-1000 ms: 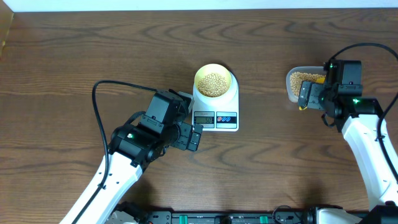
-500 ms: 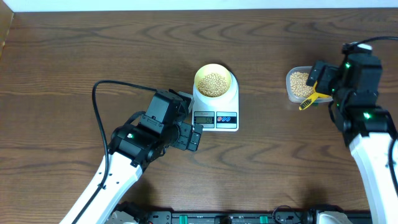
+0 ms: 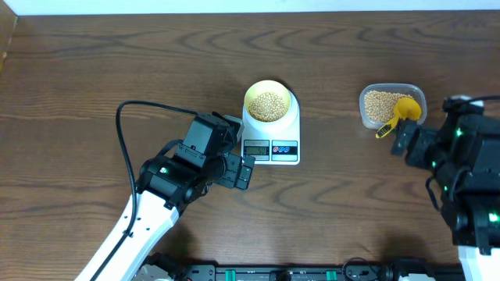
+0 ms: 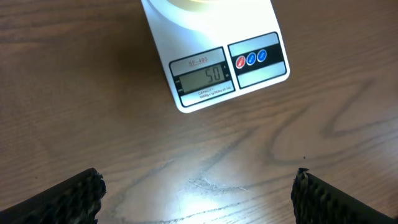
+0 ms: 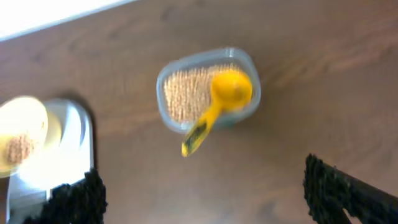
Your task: Scoop item into bowl and weigh 50g on scale
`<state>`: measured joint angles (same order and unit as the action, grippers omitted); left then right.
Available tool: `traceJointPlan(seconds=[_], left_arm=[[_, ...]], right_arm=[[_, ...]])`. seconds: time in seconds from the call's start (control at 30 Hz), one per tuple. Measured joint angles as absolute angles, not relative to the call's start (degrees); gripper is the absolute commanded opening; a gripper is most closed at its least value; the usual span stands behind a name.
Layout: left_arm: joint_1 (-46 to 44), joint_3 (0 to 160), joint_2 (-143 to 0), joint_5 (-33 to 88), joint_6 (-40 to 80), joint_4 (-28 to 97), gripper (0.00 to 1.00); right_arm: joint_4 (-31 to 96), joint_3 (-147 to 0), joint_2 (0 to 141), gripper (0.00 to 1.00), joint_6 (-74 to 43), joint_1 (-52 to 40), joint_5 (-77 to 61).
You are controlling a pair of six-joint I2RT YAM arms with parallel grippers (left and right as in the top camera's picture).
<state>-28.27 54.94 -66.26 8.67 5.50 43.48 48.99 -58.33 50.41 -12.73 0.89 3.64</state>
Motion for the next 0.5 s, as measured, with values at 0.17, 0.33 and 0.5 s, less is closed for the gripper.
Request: traceJointPlan(seconds=[0.17,0.33,0.5], left_arm=[[-28.27,54.94,-66.26,8.69,5.5,43.51,0.98],[-28.27,54.94,-66.26,8.69,5.5,43.51,0.98],[-28.27,54.94,-66.26,8.69,5.5,43.51,0.98]], right_arm=[[55.09,-58.33,48.77,0.99,-12.84,0.89,0.34],[56.64,-58.33,48.9,0.99,-12.84,0.89,-1.56],[56.73,-58.33,48.9,0.99,-12.84,0.89,-2.5]])
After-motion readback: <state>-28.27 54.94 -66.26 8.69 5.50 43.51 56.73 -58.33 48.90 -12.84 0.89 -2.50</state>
